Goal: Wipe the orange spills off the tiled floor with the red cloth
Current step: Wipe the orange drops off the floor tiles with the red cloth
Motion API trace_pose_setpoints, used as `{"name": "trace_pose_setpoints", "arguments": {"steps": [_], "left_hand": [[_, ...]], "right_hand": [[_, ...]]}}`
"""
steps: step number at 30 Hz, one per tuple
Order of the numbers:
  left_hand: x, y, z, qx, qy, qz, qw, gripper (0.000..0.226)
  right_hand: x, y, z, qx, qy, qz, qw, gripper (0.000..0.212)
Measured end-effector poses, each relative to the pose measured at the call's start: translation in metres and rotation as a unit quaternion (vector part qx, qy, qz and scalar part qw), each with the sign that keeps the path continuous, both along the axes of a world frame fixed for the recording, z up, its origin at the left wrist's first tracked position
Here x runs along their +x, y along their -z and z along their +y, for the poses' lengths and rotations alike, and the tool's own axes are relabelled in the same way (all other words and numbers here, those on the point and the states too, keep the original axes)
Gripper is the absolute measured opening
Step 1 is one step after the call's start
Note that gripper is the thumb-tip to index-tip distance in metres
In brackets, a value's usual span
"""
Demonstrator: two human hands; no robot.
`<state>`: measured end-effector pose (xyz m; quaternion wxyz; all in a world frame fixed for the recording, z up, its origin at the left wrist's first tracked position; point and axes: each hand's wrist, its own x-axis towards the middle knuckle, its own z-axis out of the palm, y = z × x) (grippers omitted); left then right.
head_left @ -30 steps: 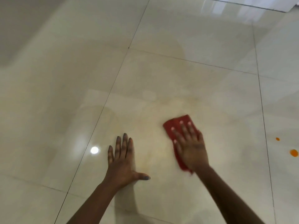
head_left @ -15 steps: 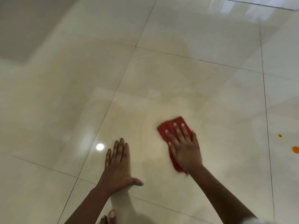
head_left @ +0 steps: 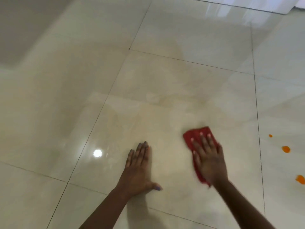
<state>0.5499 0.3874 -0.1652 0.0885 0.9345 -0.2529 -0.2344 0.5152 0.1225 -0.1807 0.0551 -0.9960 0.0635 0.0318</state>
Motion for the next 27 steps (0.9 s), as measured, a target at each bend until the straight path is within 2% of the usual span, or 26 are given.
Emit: {"name": "trace_pose_setpoints", "arguments": {"steps": [3,4,7,9,13,16,17,19,21,23,27], "left_hand": [[0.018,0.006,-0.035,-0.003,0.031,-0.022,0.999,0.136],[0.022,0.006,-0.041,-0.005,0.034,-0.028,0.999,0.136],[0.031,0.007,-0.059,-0.039,0.019,-0.023,0.999,0.137],[0.034,0.011,-0.067,-0.045,0.036,-0.018,0.998,0.138],[0.033,0.018,-0.089,-0.015,0.063,-0.017,0.998,0.138],[0.033,0.021,-0.095,0.004,0.048,-0.018,0.999,0.138],[0.031,0.023,-0.095,0.01,0.056,-0.028,0.998,0.138],[0.031,0.027,-0.092,-0.002,0.05,-0.04,0.998,0.134],[0.032,0.027,-0.091,-0.006,0.044,-0.047,0.998,0.132],[0.031,0.023,-0.092,-0.008,0.044,-0.033,0.998,0.132],[0.033,0.022,-0.094,0.007,0.046,-0.03,0.998,0.136]], "right_hand": [[0.071,-0.005,-0.012,-0.001,0.111,0.017,0.994,0.049],[0.081,-0.004,0.001,0.001,0.105,0.027,0.994,0.05],[0.045,0.003,0.027,0.006,-0.035,0.009,0.999,0.047],[0.008,0.005,0.006,0.016,-0.05,0.004,0.999,0.047],[0.044,0.005,-0.083,0.012,0.125,-0.002,0.992,0.05],[0.114,0.005,-0.096,0.019,0.205,0.027,0.978,0.049],[0.13,0.006,-0.087,0.016,0.198,0.032,0.98,0.05],[0.145,0.005,-0.048,0.008,0.107,0.031,0.994,0.05],[0.123,0.004,-0.006,0.021,0.015,0.025,0.999,0.049],[0.066,0.002,0.01,0.038,-0.015,0.005,0.999,0.046],[-0.021,0.004,-0.042,0.013,0.091,-0.007,0.996,0.048]]}}
